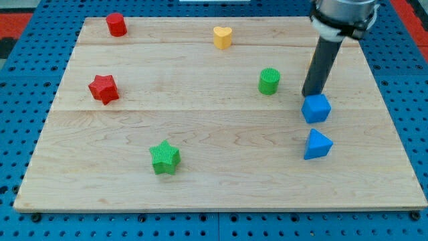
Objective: Move the blue cube to blue triangle
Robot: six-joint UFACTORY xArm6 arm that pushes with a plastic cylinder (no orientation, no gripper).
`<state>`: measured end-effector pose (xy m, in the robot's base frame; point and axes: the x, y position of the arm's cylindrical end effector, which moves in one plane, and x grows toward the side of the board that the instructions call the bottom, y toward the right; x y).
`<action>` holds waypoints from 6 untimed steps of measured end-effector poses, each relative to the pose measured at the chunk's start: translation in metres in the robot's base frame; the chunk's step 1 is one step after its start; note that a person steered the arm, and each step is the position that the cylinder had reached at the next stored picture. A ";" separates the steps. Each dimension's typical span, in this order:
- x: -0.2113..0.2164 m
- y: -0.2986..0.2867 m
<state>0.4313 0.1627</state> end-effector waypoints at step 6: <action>0.039 0.028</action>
